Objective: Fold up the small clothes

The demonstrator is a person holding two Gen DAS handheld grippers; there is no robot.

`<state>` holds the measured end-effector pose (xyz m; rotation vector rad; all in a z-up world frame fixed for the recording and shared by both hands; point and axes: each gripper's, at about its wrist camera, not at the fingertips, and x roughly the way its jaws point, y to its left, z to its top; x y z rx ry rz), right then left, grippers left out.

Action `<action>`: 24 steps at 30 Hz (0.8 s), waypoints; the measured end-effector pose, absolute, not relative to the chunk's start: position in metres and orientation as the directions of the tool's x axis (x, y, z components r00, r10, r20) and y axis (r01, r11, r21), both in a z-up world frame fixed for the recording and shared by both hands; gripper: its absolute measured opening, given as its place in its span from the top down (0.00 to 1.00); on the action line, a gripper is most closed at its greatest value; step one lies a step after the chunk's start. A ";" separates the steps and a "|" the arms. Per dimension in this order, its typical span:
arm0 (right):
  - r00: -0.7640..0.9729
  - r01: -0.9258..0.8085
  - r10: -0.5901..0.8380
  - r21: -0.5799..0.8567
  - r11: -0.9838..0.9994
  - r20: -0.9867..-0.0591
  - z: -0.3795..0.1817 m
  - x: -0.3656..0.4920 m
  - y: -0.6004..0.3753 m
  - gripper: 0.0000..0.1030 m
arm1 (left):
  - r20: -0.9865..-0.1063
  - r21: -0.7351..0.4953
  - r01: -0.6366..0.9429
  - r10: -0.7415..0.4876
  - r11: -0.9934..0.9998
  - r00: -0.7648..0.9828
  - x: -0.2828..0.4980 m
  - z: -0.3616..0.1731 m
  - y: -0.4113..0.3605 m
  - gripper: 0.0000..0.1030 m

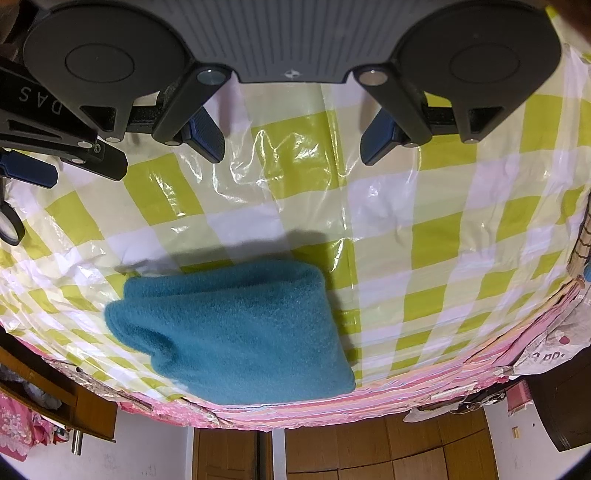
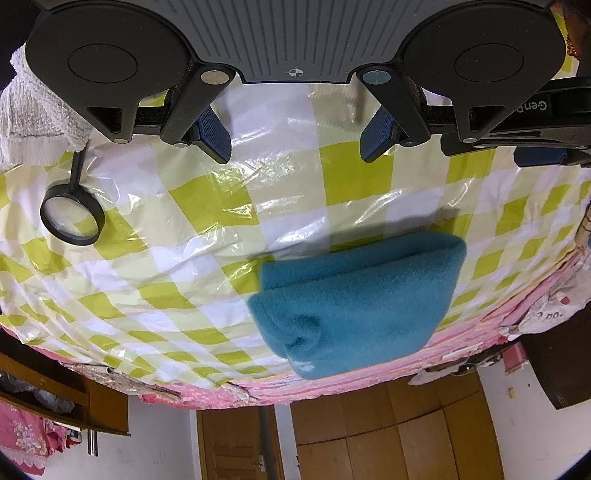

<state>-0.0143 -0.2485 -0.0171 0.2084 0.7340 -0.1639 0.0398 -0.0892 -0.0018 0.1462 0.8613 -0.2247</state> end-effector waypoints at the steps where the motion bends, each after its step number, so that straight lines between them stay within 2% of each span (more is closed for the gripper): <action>1: 0.731 0.220 -0.074 0.132 0.966 -0.679 -0.017 -0.015 -0.248 0.24 | -0.765 0.039 0.255 -0.135 0.966 0.630 0.040 -0.002 -0.090 0.17; 24: 0.719 0.210 -0.067 0.125 0.970 -0.691 -0.020 -0.013 -0.245 0.24 | -0.758 0.062 0.242 -0.112 0.968 0.642 0.038 -0.003 -0.089 0.18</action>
